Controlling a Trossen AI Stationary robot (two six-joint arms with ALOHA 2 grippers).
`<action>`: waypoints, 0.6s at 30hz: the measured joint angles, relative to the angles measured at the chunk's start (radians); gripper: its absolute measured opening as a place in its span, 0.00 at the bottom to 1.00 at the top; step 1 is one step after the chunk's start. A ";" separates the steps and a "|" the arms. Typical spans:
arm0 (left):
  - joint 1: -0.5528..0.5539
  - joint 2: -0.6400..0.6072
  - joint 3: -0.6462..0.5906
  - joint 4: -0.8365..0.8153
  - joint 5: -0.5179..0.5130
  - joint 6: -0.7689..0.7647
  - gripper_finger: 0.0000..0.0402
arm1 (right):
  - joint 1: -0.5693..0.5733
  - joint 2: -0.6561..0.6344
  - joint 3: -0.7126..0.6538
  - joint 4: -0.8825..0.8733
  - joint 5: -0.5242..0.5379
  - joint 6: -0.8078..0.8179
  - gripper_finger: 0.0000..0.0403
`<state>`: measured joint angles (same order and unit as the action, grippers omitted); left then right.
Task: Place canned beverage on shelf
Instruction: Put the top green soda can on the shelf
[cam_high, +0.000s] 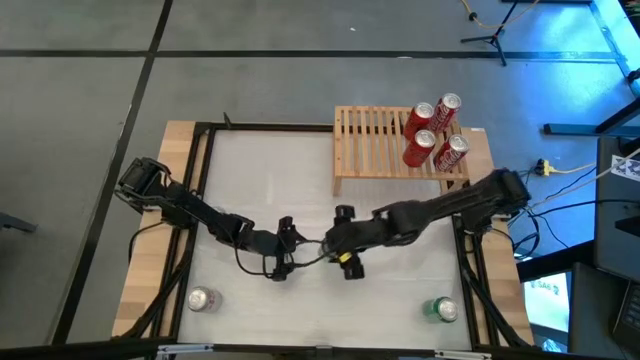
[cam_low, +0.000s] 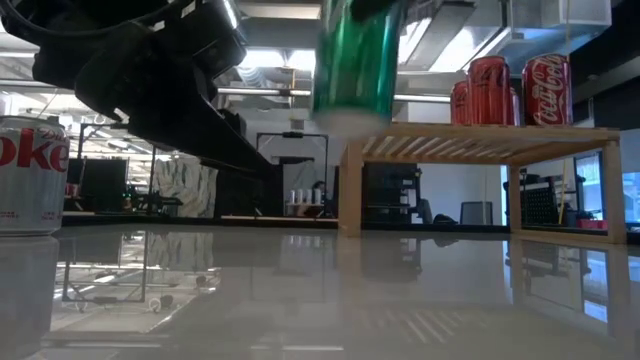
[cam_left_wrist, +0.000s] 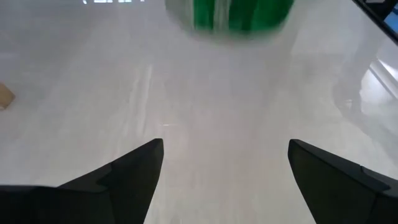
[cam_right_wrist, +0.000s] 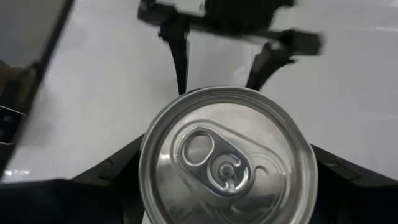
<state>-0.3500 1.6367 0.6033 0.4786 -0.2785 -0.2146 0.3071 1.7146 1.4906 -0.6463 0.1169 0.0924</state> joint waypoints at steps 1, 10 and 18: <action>0.000 0.000 0.000 0.004 -0.004 0.000 0.83 | -0.001 -0.030 0.000 -0.017 0.007 -0.001 0.71; 0.001 0.000 0.000 0.011 -0.056 -0.003 0.83 | -0.085 -0.276 0.000 -0.177 0.194 -0.011 0.71; 0.003 0.000 0.000 0.011 -0.055 0.006 0.83 | -0.333 -0.424 0.001 -0.266 0.222 -0.055 0.71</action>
<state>-0.3473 1.6367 0.6033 0.4893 -0.3336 -0.2085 -0.0254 1.2906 1.4918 -0.9123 0.3392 0.0375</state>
